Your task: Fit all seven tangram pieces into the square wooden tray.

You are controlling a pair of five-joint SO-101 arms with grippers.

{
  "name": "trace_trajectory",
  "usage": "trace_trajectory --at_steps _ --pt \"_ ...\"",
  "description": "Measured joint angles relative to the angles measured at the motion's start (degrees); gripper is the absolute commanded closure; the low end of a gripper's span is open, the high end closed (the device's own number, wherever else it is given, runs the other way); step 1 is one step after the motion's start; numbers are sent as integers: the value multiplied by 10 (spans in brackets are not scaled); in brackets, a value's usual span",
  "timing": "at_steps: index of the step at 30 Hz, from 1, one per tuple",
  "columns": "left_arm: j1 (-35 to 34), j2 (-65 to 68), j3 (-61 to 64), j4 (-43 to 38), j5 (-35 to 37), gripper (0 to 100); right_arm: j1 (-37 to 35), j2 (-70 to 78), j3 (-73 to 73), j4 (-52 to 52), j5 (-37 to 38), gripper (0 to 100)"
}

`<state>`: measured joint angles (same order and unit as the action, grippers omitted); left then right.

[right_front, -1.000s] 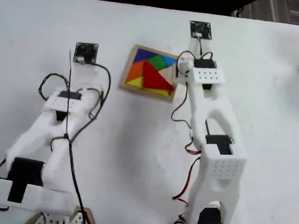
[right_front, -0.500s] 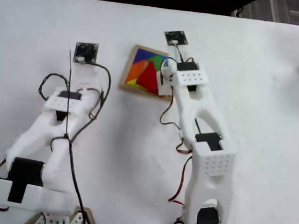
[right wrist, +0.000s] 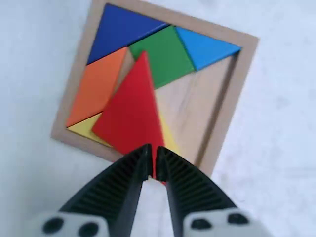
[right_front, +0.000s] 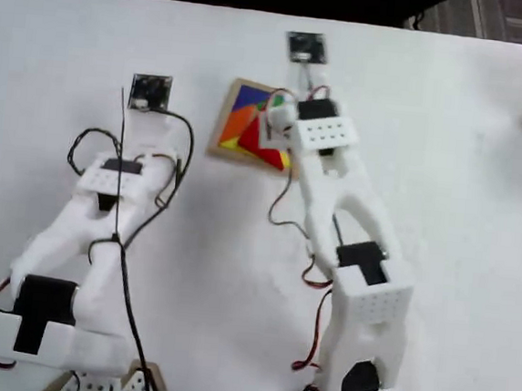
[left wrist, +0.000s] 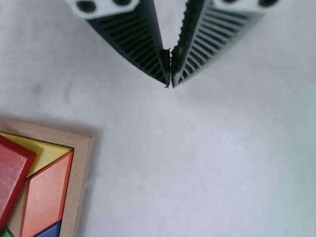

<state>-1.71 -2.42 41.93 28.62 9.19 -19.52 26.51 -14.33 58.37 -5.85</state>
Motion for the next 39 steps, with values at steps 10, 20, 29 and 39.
trace_trajectory --at_steps 10,20,29,39 --pt "0 0 0 0 0 977 -41 40 0 -37 0 974" --pt "0 0 0 0 0 977 -9 96 -30 -81 -2 974" --pt "0 0 0 0 0 977 36 142 -125 -12 -2 974" --pt "0 0 0 0 0 977 72 149 -199 60 -2 976"
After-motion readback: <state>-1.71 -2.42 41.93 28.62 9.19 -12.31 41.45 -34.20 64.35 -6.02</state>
